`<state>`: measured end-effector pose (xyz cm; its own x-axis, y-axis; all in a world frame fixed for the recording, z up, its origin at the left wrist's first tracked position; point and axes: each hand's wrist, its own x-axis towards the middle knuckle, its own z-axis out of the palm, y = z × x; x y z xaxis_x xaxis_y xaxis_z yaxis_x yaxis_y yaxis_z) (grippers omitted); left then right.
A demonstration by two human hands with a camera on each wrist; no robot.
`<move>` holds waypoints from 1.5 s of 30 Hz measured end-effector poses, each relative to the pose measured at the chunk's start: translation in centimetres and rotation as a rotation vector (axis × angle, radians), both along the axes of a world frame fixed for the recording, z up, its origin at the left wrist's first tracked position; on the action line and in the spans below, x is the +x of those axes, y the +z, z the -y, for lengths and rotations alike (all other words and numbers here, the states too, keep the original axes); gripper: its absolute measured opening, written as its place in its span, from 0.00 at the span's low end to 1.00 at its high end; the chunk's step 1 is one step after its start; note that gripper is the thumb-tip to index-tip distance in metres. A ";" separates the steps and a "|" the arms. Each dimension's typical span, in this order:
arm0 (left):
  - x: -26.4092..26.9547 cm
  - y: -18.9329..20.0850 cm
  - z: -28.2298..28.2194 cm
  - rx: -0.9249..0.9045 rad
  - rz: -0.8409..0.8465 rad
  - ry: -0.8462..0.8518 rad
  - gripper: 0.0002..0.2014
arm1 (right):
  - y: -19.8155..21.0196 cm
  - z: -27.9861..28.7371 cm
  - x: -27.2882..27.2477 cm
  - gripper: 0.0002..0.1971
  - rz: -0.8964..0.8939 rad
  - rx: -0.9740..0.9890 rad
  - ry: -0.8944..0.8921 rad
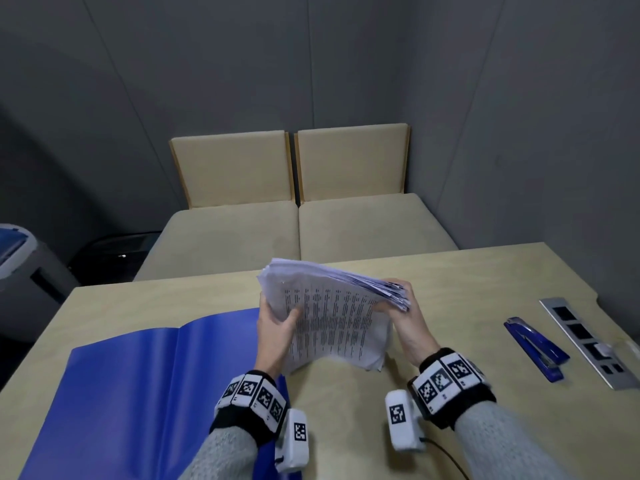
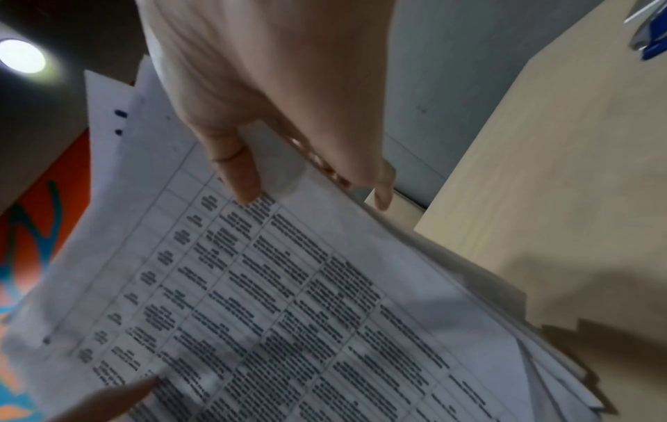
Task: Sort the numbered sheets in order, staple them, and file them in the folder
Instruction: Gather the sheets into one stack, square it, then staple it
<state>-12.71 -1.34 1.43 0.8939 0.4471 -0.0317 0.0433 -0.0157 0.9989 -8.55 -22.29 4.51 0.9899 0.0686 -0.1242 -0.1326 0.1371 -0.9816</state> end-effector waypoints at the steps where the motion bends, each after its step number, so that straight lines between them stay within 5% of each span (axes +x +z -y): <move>1: 0.2 0.0 0.0 0.015 -0.002 -0.004 0.19 | 0.1 0.0 0.1 0.22 -0.017 0.002 -0.003; 4: 0.5 1.3 0.0 0.081 0.011 -0.055 0.10 | 1.0 1.4 0.7 0.24 -0.011 -0.061 0.004; 7: 1.5 3.9 -0.2 0.222 0.058 -0.179 0.09 | 3.4 3.7 1.8 0.36 0.226 -0.482 -0.017; 10: 3.2 7.2 0.4 0.549 0.096 -0.358 0.10 | 6.7 3.1 2.2 0.42 0.436 -0.779 0.149; 13: 4.4 9.9 2.5 1.015 0.172 -0.500 0.10 | 7.6 1.9 2.9 0.31 0.325 -0.564 0.240; 16: 4.5 10.7 3.7 1.180 0.226 -0.505 0.07 | 6.1 2.8 3.0 0.15 0.156 -0.373 0.223; 20: 4.1 8.6 0.4 1.327 -0.062 -0.379 0.10 | 3.1 5.6 1.5 0.08 0.124 -0.289 0.059; 22: 3.5 7.2 -1.6 1.156 -0.169 -0.287 0.11 | 1.8 7.1 0.8 0.10 0.106 -0.217 0.033; 26: 2.3 5.1 -2.1 0.274 -0.006 -0.180 0.10 | 0.2 8.0 0.4 0.27 0.050 -0.059 -0.008; 28: 1.6 4.1 -1.4 0.049 0.019 -0.139 0.12 | -0.5 8.0 0.5 0.38 0.026 -0.039 -0.010; 32: 0.6 1.2 -0.3 0.031 -0.046 -0.093 0.17 | -1.5 8.2 0.2 0.25 0.059 -0.189 0.018; 37: 0.9 0.3 0.1 0.032 -0.011 -0.088 0.19 | -1.4 7.8 -0.3 0.27 0.197 -0.401 -0.098; 41: 1.7 0.7 1.2 0.059 0.022 -0.049 0.13 | -1.7 7.4 0.1 0.14 0.427 -0.655 -0.081; 45: 2.2 1.9 2.1 0.154 0.063 0.030 0.06 | -1.3 7.2 0.7 0.09 0.503 -0.675 -0.113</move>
<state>-10.51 -3.47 3.35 0.8780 0.4690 0.0954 -0.0169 -0.1688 0.9855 -7.87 -29.47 3.26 0.9347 0.0357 0.3537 0.3208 -0.5132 -0.7960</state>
